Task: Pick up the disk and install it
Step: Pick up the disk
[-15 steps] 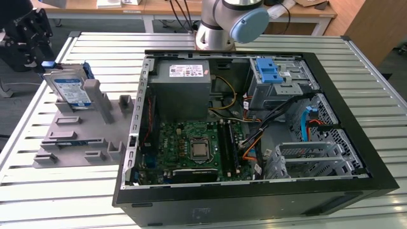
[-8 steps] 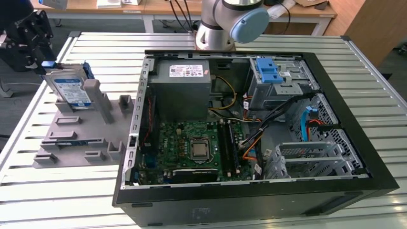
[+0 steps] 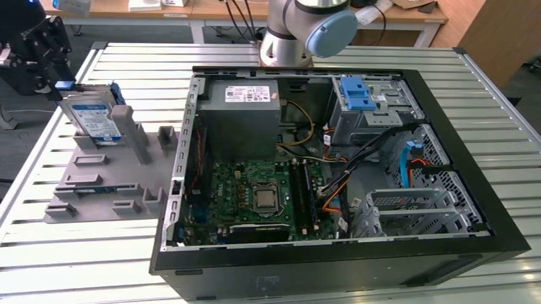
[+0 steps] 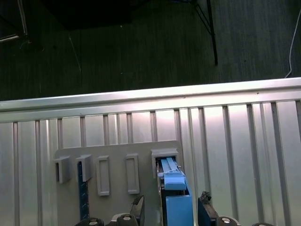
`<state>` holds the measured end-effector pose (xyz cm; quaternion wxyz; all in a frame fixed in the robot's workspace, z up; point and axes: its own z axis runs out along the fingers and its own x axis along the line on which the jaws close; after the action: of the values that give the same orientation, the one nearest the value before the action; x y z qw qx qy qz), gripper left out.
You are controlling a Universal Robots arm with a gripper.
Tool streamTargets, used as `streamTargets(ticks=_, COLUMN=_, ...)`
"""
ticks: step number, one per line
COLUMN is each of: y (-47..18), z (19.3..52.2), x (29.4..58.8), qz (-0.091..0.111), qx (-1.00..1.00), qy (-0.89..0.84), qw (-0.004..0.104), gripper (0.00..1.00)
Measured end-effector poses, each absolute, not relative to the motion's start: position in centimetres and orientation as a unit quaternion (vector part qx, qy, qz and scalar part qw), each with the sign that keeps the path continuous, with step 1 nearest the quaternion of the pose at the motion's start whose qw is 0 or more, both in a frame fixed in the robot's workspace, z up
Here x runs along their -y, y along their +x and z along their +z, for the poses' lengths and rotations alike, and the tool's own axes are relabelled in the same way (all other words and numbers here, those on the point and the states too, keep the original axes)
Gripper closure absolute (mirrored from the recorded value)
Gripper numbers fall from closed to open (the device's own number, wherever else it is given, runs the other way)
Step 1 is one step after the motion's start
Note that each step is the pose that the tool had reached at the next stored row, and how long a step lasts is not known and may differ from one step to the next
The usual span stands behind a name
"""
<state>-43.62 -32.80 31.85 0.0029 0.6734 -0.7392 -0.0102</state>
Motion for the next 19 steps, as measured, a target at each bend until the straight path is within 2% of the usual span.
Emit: streamTargets(ticks=19, y=-43.7, z=30.2, x=32.4, qz=-0.011, qx=0.739, qy=0.674, qw=0.003, gripper=0.44)
